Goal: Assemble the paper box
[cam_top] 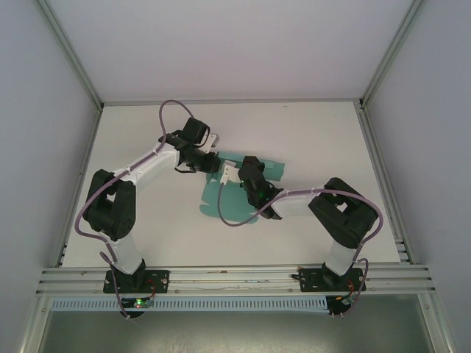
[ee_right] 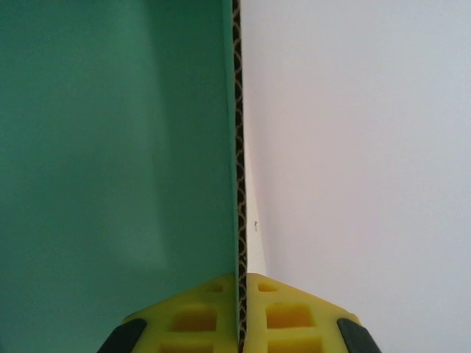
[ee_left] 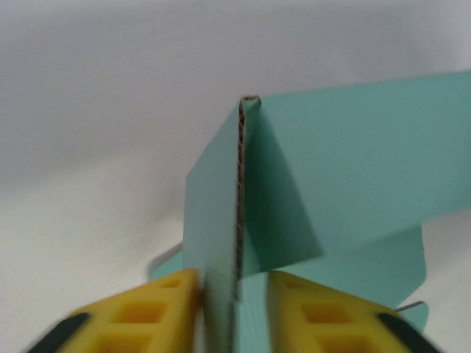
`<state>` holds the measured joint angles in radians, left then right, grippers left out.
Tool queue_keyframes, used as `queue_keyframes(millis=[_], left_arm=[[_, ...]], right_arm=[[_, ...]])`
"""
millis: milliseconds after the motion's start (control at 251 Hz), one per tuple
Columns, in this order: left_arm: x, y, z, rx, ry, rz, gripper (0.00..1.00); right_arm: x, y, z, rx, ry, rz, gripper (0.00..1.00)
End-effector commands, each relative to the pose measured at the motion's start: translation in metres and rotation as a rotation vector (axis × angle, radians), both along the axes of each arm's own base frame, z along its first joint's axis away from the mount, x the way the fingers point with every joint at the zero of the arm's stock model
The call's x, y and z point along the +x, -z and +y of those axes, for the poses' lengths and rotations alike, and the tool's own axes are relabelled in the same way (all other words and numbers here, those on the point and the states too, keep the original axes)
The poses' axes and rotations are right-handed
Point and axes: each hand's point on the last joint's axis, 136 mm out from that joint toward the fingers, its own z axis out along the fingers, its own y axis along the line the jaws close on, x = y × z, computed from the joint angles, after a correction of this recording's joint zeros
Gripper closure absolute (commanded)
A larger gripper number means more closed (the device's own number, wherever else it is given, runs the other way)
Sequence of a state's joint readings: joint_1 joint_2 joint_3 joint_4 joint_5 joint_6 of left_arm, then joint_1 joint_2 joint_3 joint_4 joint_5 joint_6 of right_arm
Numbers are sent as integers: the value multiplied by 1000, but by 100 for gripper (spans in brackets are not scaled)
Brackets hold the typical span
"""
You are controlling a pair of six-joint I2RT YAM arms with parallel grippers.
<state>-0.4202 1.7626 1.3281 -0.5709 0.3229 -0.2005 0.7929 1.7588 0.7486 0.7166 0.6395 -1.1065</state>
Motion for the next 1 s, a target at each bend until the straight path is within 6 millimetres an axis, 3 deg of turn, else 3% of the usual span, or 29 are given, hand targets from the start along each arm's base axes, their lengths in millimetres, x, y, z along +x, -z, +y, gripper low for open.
queue_keyframes(millis=[0,52,152,275,403,503,718,778,858,998], left_arm=[[-10,-9,0,5,-7,-48,55],[-14,-7,6,10,-18,-49,49],[-21,-8,11,-7,-35,-56,23],[-26,-12,16,-12,-37,-83,19],[-24,1,30,38,-58,-74,20],[-16,11,37,49,-69,-71,28],[3,8,23,-3,-2,-148,54],[7,9,22,0,6,-164,68],[10,11,24,20,5,-176,100],[10,18,39,109,-7,-196,100]], right_arm=[[-5,-3,1,70,-95,-40,100],[-8,1,0,60,-132,-43,100],[-7,6,-3,53,-144,-31,100],[-7,1,-2,61,-150,-50,100],[-10,-3,0,77,-174,-48,100],[-13,-3,2,78,-193,-30,100],[-19,3,6,78,-228,24,100],[-20,6,5,67,-232,55,100],[-20,10,1,62,-227,91,100],[-17,16,-14,21,-187,155,97]])
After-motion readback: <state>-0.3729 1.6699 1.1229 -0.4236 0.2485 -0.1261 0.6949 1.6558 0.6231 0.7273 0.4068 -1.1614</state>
